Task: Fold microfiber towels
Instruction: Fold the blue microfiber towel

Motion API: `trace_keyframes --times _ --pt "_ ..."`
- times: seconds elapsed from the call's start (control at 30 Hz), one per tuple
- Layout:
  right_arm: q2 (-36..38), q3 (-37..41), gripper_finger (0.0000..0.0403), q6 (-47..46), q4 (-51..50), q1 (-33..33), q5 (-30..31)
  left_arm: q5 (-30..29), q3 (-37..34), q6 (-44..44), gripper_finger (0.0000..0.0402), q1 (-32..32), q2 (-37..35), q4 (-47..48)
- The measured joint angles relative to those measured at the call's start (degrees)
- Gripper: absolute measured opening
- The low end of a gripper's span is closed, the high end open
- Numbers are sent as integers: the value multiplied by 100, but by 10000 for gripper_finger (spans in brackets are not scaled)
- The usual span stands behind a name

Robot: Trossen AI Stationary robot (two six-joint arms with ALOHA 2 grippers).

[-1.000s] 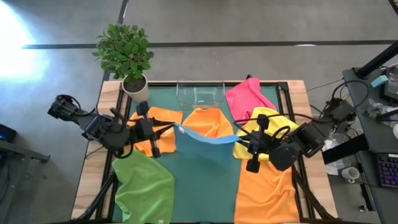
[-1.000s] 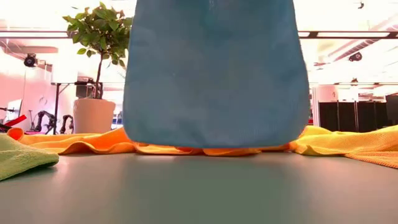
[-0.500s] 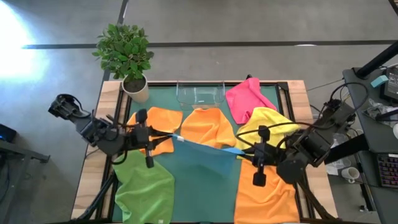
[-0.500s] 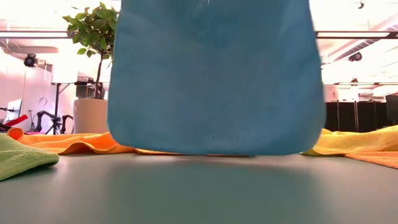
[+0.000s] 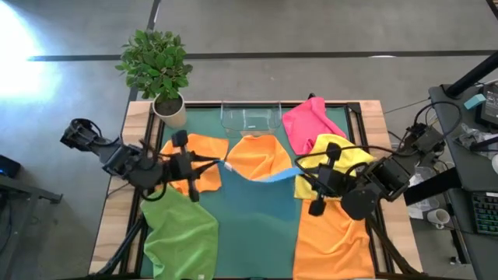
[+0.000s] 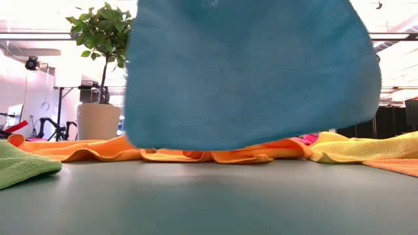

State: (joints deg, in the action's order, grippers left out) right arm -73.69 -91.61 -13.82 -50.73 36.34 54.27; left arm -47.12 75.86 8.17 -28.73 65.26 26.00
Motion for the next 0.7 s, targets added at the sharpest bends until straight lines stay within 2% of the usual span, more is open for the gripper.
trace_keyframes --times 0.1,0.27,0.37,0.53,0.7 --pt "12 0 8 353 77 -60 278 -8 43 144 0 226 0 -5" --pt "13 0 8 483 625 55 127 212 118 -155 0 197 -45 -12" --pt "-21 -2 8 116 746 227 -355 859 88 -1051 0 24 -68 -4" --pt "-377 -4 9 -1264 771 565 -1333 2054 -177 -2877 0 -403 99 45" --pt "-1161 14 8 -2299 787 913 -1798 2426 -448 -4363 0 -936 563 5"
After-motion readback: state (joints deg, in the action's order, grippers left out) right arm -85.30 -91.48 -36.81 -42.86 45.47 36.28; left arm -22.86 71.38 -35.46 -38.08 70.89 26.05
